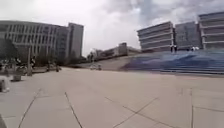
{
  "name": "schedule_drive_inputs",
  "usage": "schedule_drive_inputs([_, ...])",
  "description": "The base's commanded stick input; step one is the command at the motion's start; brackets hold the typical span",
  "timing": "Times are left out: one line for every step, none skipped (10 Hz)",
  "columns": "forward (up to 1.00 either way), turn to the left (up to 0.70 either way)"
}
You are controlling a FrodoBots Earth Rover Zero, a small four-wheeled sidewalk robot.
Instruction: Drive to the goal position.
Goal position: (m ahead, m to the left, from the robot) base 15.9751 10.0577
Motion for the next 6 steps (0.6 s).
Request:
schedule_drive_inputs([0.7, 0.0])
schedule_drive_inputs([0.7, 0.0])
schedule_drive_inputs([0.7, 0.0])
schedule_drive_inputs([0.7, 0.01])
schedule_drive_inputs([0.7, 0.11])
schedule_drive_inputs([0.7, 0.21])
